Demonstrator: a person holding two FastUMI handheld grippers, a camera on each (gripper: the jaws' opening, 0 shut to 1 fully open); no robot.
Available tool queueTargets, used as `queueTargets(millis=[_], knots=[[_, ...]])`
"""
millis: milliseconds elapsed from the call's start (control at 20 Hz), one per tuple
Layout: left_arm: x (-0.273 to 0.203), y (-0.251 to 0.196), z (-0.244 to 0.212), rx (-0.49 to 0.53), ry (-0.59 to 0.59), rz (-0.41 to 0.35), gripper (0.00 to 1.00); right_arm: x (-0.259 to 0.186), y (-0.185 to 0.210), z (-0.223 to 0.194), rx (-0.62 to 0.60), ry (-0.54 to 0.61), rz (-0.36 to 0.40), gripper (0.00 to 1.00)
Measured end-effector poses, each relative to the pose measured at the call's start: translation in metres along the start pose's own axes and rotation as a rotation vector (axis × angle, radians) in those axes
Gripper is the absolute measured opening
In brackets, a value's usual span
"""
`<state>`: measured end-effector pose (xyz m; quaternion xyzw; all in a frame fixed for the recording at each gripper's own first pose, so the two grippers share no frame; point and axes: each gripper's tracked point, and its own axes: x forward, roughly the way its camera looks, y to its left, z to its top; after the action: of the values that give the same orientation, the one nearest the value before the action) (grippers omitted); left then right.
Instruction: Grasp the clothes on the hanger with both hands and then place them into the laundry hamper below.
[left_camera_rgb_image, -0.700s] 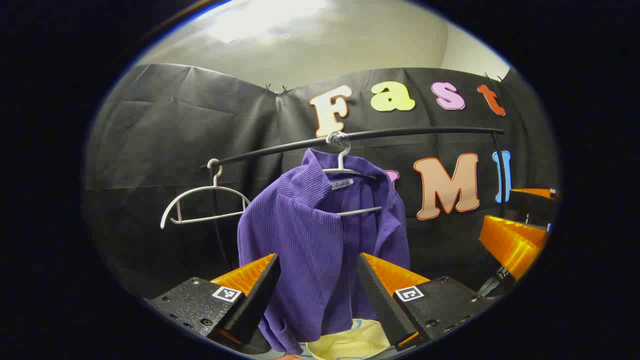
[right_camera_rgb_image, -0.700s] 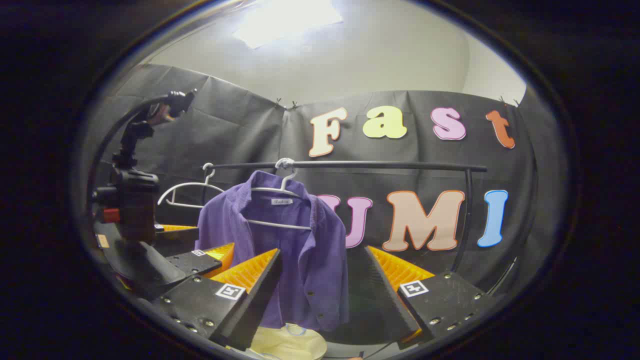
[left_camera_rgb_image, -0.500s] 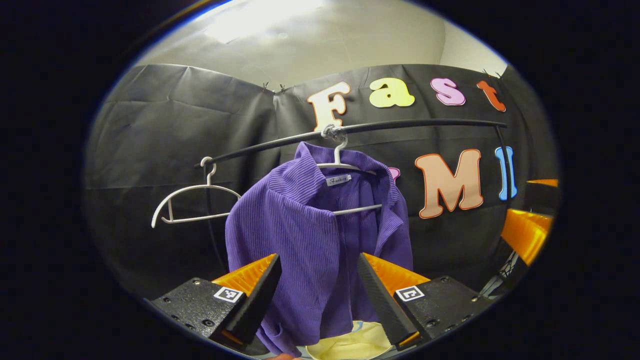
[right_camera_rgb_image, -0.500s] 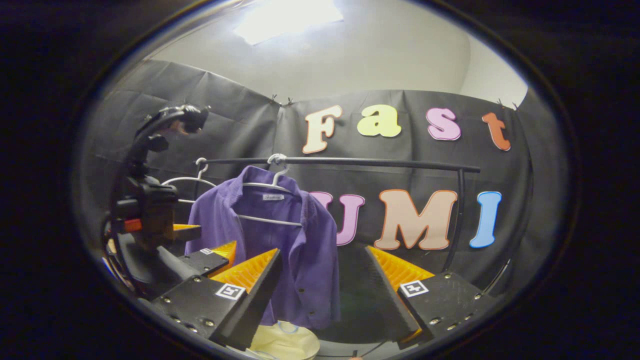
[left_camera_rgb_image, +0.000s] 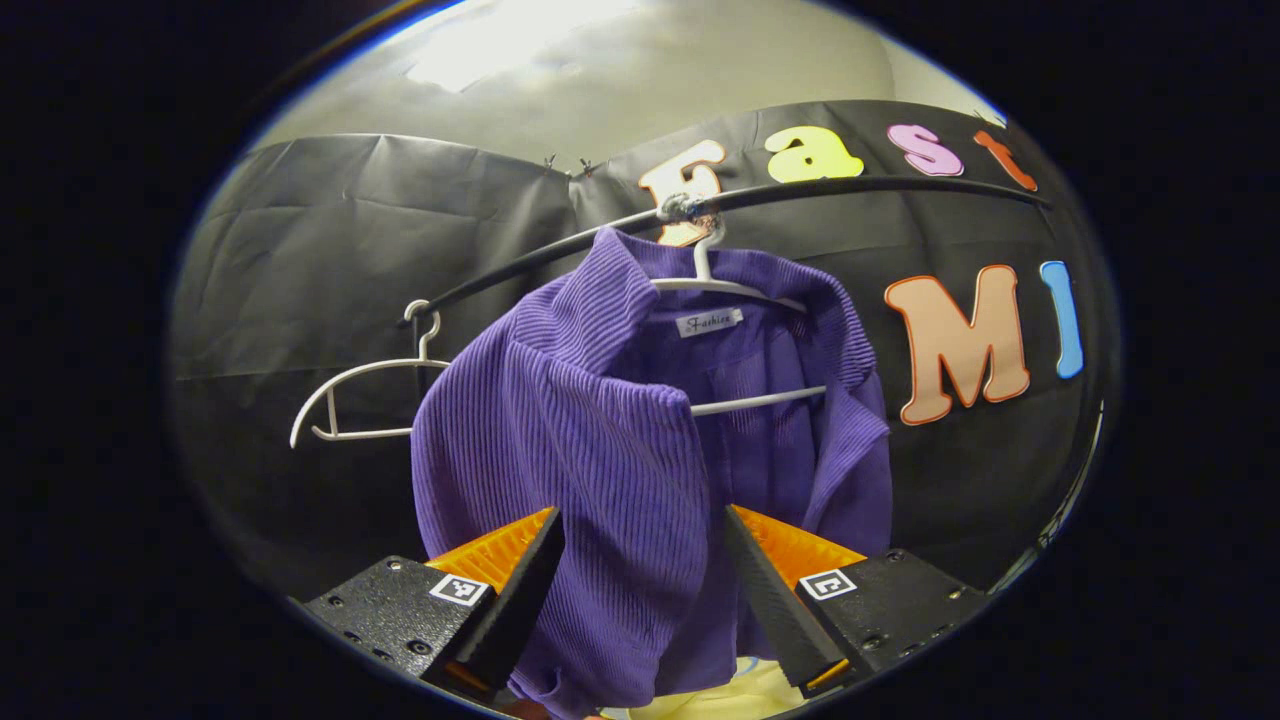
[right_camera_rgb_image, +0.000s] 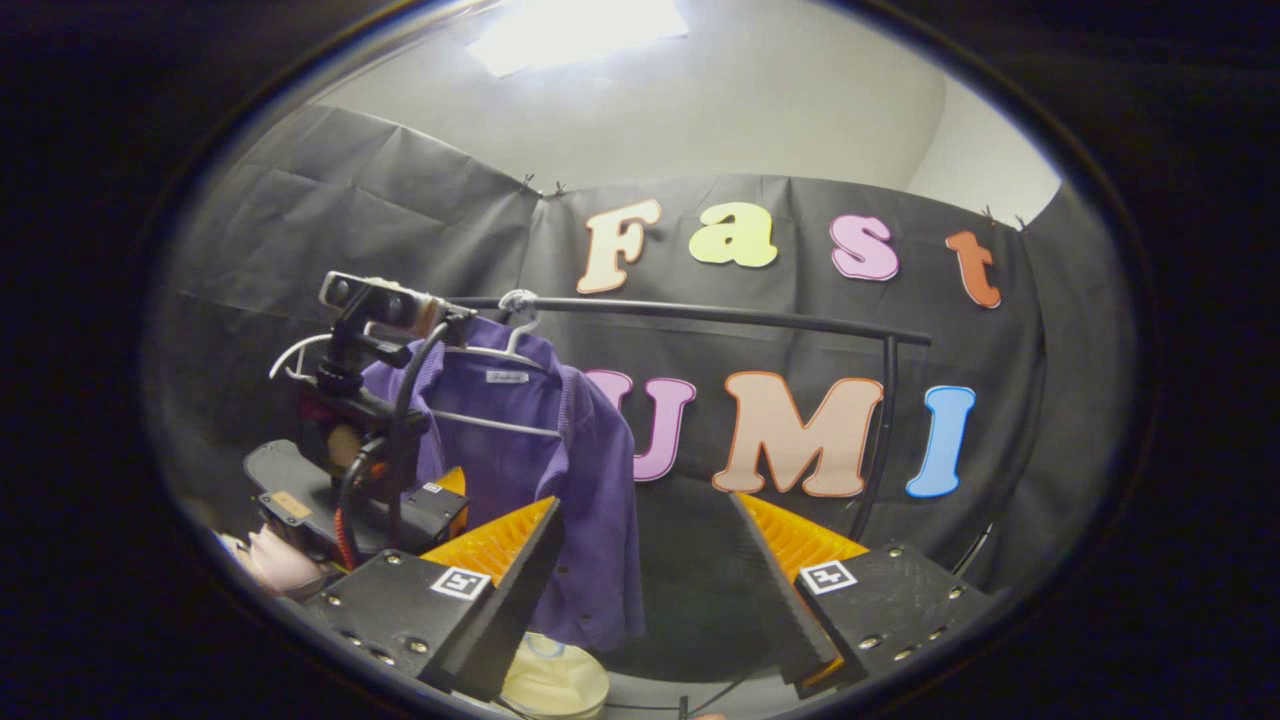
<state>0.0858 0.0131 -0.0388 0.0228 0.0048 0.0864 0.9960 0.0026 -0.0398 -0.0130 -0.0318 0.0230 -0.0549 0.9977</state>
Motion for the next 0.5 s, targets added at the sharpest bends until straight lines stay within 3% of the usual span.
queueTargets(millis=[250, 500], knots=[[0.019, 0.024, -0.002, -0.019, -0.020, 0.089, 0.97, 0.009, 0.005, -0.005, -0.004, 0.011, 0.014, 0.97], [0.032, 0.031, -0.002, -0.043, -0.030, 0.064, 0.96, 0.016, 0.014, -0.009, 0.002, 0.015, 0.048, 0.94]])
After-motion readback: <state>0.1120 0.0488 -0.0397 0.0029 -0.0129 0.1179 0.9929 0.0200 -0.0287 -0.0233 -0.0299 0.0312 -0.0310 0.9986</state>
